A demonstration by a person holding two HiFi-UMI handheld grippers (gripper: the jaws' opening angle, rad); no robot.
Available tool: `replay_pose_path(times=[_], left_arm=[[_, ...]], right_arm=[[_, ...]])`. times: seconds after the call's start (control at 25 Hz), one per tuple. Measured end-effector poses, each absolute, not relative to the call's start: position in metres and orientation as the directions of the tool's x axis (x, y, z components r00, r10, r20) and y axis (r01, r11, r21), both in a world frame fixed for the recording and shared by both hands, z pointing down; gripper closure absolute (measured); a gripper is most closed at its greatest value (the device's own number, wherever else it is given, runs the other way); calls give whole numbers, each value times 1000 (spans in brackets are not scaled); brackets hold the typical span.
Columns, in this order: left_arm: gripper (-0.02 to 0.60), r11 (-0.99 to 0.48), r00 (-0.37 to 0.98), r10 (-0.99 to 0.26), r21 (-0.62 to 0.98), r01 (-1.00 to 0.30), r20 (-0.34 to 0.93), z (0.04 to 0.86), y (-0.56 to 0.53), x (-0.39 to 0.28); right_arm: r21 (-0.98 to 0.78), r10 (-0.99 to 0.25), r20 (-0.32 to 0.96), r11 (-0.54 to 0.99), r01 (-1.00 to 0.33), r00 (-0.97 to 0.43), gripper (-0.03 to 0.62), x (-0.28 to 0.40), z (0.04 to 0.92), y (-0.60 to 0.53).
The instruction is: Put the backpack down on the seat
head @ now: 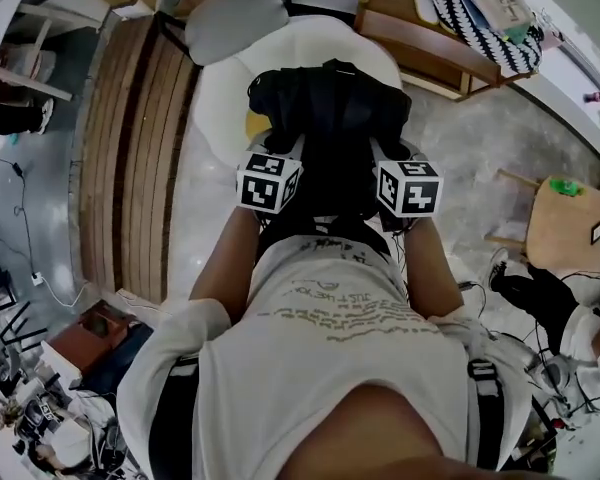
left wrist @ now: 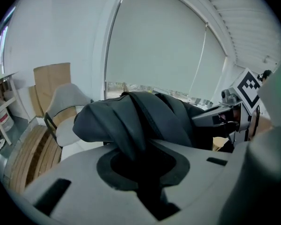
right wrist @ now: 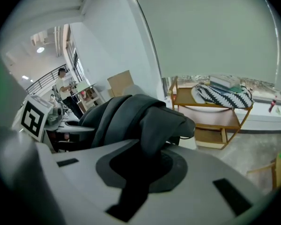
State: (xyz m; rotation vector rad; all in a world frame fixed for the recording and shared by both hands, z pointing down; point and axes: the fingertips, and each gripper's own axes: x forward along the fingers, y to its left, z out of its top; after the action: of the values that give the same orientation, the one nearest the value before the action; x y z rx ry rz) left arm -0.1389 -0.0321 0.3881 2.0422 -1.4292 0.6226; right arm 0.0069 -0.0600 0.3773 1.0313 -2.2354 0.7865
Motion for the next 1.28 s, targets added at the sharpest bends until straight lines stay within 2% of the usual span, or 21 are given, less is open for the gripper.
replay_pose_path(times=[0.4, 1.0, 1.28], left_arm=[[511, -442, 436, -504, 211, -872, 746, 467, -51, -113], [511, -573, 460, -290, 233, -786, 839, 633, -84, -98], [514, -690, 463, -181, 223, -688, 868, 708, -98, -92]], right_arm=[[-304, -465, 767, 343, -889, -442, 542, 37, 454, -46], [-342, -480, 789, 174, -923, -383, 542, 53, 622, -60], [-390, -507, 775, 88, -917, -378, 542, 54, 704, -65]])
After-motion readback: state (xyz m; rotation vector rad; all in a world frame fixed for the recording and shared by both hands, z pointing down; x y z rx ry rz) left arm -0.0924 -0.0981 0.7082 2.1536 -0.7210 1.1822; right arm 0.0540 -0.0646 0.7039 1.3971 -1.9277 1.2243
